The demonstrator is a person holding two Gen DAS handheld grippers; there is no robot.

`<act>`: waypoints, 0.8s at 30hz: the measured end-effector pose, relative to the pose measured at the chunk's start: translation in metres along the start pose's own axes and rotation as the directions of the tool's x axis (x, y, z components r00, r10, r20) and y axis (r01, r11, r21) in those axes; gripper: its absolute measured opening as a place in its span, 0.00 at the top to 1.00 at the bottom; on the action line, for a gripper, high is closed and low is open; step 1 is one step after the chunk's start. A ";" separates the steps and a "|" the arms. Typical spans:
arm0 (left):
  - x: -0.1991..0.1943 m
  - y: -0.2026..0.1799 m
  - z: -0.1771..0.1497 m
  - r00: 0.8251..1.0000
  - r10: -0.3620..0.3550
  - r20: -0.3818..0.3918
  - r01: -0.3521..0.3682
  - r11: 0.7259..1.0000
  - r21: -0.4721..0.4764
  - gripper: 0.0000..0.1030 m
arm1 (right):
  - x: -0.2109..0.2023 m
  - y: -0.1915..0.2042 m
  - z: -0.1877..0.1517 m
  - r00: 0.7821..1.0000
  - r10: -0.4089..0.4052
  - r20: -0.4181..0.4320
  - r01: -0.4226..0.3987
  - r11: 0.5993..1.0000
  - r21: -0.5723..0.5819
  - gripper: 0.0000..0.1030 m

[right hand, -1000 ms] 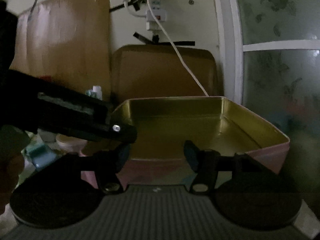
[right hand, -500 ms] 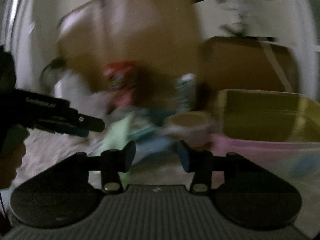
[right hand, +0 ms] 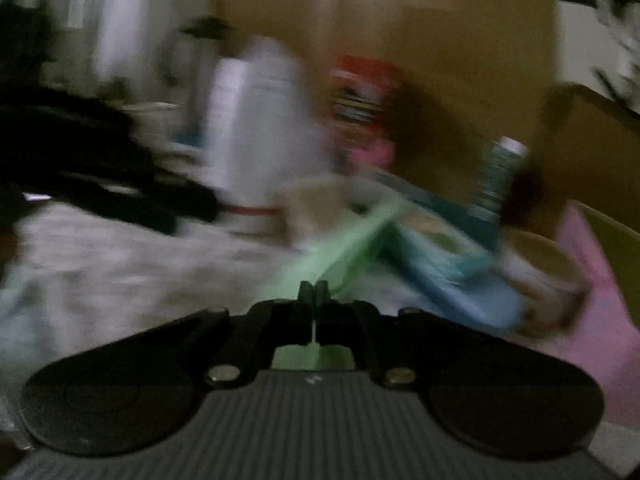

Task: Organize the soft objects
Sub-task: 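Grasp the light green cloth with the left tool, then carry the green cloth into the pink tin and release it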

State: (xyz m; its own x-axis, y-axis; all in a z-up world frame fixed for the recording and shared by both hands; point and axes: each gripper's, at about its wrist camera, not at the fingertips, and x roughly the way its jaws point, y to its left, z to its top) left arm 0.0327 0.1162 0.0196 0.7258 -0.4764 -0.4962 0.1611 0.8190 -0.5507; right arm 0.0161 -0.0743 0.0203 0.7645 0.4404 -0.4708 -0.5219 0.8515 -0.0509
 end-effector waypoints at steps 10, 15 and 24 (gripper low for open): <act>0.016 0.008 -0.022 0.991 0.059 -0.124 -0.053 0.997 0.050 0.91 | 0.000 0.061 -0.004 0.984 0.181 -0.006 -0.179 0.968 -0.175 0.95; 0.014 0.017 -0.021 0.991 0.059 -0.122 -0.056 0.998 0.025 0.92 | -0.006 0.052 -0.009 0.992 0.128 -0.001 -0.127 0.980 -0.151 0.38; 0.011 0.021 -0.019 0.991 0.051 -0.125 -0.046 0.998 0.045 0.92 | 0.027 0.045 -0.005 0.982 0.150 -0.115 -0.162 0.981 -0.110 0.06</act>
State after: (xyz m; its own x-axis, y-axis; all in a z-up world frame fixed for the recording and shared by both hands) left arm 0.0318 0.1217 -0.0097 0.6436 -0.4703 -0.6038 0.1578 0.8535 -0.4966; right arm 0.0112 -0.0252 0.0010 0.6290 0.5271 -0.5715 -0.6774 0.7323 -0.0701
